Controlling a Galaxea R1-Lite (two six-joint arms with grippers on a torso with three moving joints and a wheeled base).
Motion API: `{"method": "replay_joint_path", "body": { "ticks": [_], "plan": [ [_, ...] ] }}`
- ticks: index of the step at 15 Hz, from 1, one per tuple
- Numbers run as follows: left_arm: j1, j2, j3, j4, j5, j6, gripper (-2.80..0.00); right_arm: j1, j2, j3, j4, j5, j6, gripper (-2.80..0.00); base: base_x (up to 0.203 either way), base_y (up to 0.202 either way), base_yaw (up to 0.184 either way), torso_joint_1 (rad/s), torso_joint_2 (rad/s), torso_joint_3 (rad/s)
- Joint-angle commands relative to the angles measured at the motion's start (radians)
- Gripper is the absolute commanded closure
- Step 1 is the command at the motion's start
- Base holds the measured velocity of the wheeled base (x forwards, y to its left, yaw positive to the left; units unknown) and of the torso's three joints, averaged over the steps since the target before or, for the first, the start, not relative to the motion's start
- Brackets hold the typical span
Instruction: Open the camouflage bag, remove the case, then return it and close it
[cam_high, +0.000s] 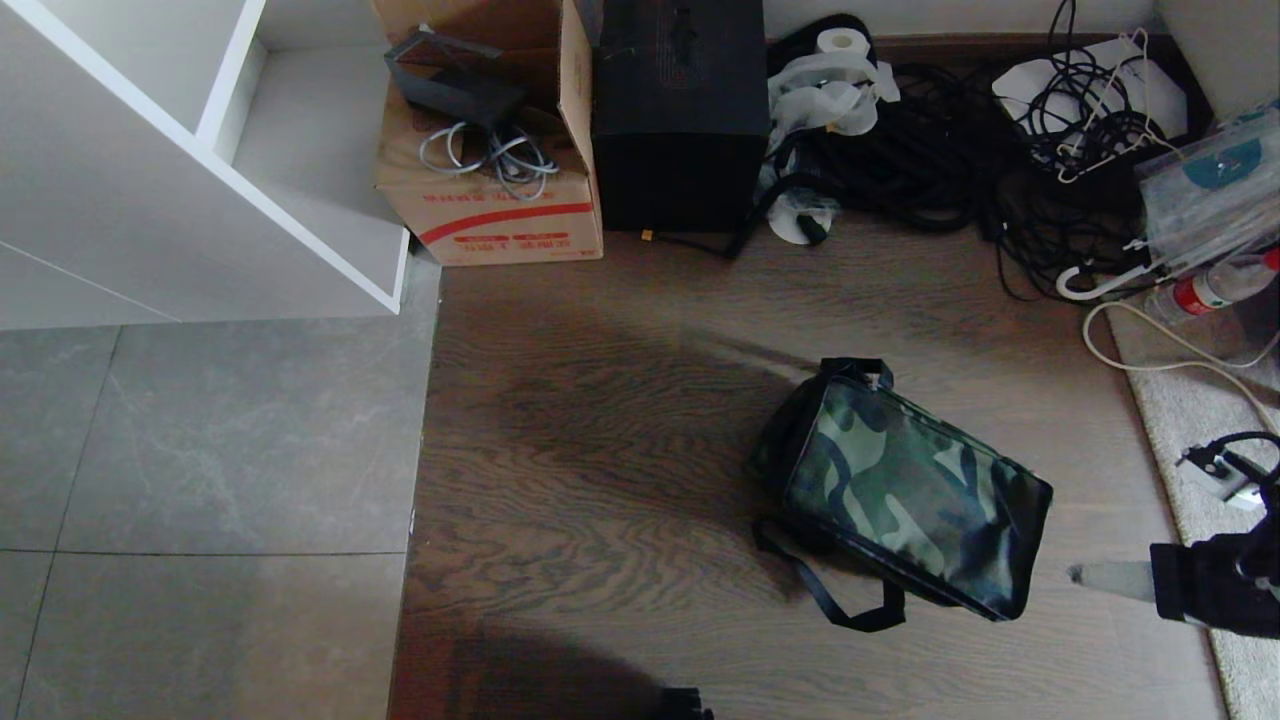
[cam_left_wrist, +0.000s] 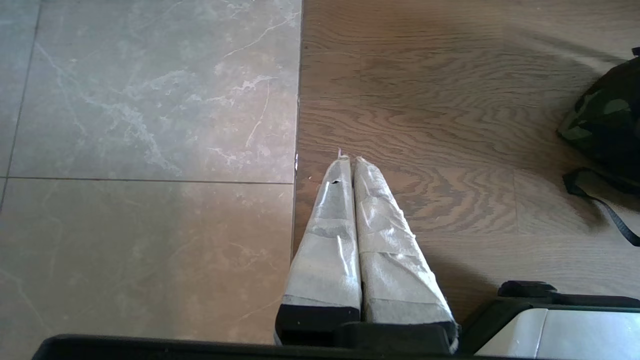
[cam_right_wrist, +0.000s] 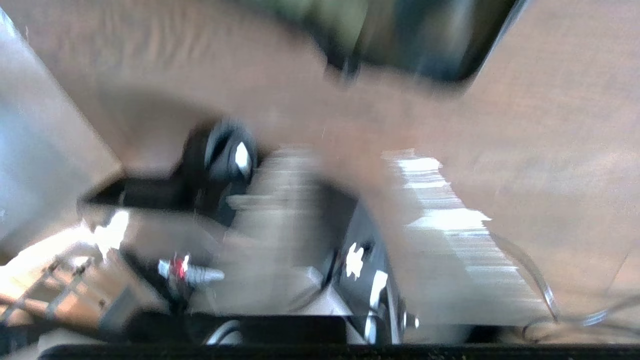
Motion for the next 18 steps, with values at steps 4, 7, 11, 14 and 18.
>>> {"method": "replay_joint_path", "body": {
  "ticks": [4, 7, 11, 14, 18],
  "plan": [
    [0.0, -0.002, 0.009, 0.0, 0.0, 0.0, 0.0, 0.026, -0.438, 0.193, 0.045, -0.114, -0.021, 0.0, 0.0, 0.0, 0.0, 0.0, 0.0, 0.0],
    [0.0, -0.002, 0.009, 0.0, 0.0, 0.0, 0.0, 0.114, -0.769, 0.285, 0.087, -0.226, -0.022, 0.0, 0.0, 0.0, 0.0, 0.0, 0.0, 0.0],
    [0.0, -0.002, 0.009, 0.0, 0.0, 0.0, 0.0, 0.402, -1.105, 0.42, 0.095, -0.452, -0.01, 0.0, 0.0, 0.0, 0.0, 0.0, 0.0, 0.0],
    [0.0, -0.002, 0.009, 0.0, 0.0, 0.0, 0.0, 0.401, -1.29, 0.457, 0.077, -0.498, 0.001, 0.0, 0.0, 0.0, 0.0, 0.0, 0.0, 0.0],
    [0.0, -0.002, 0.009, 0.0, 0.0, 0.0, 0.0, 0.375, -1.526, 0.464, 0.114, -0.511, 0.065, 0.0, 0.0, 0.0, 0.0, 0.0, 0.0, 0.0]
  ]
}}
